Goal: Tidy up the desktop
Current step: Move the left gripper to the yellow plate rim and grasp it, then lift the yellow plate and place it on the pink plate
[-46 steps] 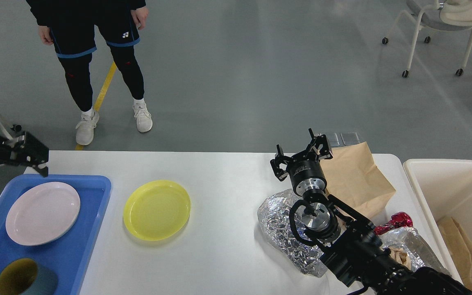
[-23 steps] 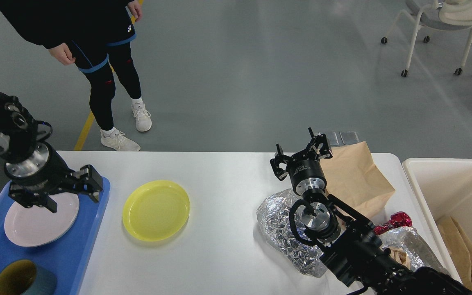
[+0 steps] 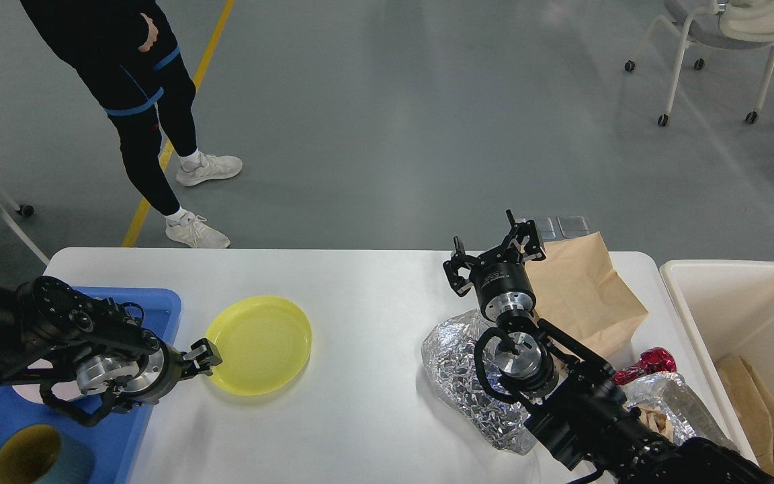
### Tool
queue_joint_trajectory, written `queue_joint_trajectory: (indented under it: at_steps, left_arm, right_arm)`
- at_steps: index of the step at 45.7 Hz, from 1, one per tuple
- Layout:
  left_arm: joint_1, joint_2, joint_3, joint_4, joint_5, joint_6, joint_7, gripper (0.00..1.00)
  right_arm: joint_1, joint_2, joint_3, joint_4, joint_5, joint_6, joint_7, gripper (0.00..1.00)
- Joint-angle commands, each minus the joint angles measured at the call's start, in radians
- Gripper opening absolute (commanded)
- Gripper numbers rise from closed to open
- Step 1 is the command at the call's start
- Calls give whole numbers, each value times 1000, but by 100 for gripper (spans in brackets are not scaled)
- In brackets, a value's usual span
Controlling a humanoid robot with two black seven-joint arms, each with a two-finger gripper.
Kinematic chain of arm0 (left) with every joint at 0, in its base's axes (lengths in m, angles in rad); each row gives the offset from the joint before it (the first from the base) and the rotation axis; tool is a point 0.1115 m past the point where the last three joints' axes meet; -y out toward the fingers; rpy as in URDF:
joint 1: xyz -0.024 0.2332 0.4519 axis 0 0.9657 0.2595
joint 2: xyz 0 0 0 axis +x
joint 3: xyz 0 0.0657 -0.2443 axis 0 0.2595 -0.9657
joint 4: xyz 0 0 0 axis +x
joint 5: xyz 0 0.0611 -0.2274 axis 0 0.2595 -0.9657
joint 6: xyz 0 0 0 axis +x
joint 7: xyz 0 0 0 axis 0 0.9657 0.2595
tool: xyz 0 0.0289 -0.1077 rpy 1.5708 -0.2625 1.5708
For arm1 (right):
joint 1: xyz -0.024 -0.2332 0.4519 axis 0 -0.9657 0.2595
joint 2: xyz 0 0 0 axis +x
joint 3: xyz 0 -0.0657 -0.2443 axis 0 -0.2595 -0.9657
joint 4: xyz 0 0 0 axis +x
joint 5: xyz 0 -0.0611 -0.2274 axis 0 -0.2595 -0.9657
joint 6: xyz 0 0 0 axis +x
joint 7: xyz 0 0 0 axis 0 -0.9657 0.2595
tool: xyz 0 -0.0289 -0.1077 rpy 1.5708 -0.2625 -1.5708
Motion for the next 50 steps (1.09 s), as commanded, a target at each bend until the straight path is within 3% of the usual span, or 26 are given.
queue_joint_trajectory:
  at_steps: [1,14,20,41,50]
  left_arm:
    - [29,-14,-39,9,-18,55,1,87]
    - [98,-51,-50,70,-22,89,1,86]
    - [108,-57,-50,102,-22,96,1,73]
    - [181,-98,-79,219,-22,133,-1,72]
    - [204,-126,-85,240,-22,149,1,67]
  right_arm:
    - [0,0,0,0,0,1,0,100]
    - [0,0,0,0,0,1,0,100]
    - [0,0,0,0,0,1,0,100]
    - [0,0,0,0,0,-1,0,100]
    - [0,0,1,0,0,-1,0,100]
